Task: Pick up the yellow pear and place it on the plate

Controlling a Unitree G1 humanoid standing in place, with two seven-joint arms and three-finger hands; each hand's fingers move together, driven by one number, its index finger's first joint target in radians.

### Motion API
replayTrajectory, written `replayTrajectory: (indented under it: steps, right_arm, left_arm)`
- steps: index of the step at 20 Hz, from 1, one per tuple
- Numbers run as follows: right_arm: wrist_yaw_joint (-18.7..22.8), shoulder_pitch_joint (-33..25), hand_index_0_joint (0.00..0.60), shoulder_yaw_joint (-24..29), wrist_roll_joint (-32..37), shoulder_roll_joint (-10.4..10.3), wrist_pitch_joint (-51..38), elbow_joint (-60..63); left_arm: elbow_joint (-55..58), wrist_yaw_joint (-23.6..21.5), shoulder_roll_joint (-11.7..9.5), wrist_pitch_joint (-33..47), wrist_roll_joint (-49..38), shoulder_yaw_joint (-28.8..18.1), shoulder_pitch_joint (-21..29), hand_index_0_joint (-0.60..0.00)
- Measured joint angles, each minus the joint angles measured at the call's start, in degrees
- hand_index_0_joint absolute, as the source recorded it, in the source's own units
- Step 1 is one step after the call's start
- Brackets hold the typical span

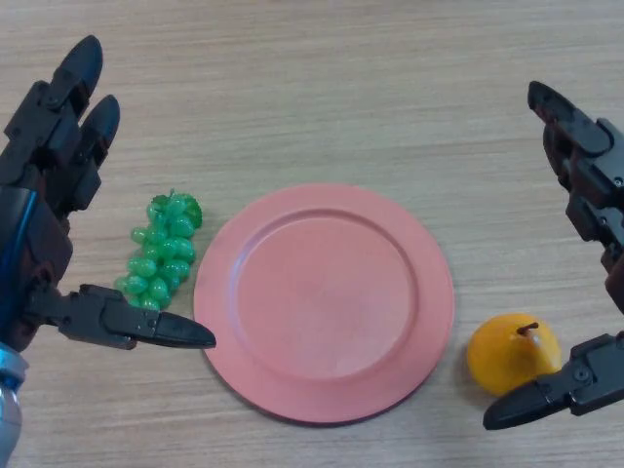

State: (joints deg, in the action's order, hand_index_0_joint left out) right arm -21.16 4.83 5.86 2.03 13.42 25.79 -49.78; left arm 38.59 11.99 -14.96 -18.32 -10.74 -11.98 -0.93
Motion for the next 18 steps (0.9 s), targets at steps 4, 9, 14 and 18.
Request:
replayTrajectory:
  steps: [4, 9, 14, 18]
  right_arm:
    - [0.0, 0.0, 0.0, 0.0, -1.6, 0.0, 0.0, 1.8]
    - [0.0, 0.3, 0.0, 0.0, -2.7, 0.0, -3.9, 6.2]
    - [-0.1, 1.9, 0.0, 0.9, -5.8, 0.0, -21.8, 23.6]
    - [0.0, 2.4, 0.0, 2.7, -3.2, 0.0, -32.3, 34.1]
  left_arm:
    - [0.0, 0.0, 0.0, 0.0, 0.0, 0.0, 0.0, 0.0]
    - [-1.9, 0.0, 0.0, 0.0, 0.0, 0.0, 0.3, 0.0]
    - [-3.2, 0.0, 0.0, 1.0, 0.8, 0.2, 0.2, 0.0]
    - [-3.1, 0.1, 0.1, 1.0, 0.9, 0.2, 0.0, 0.0]
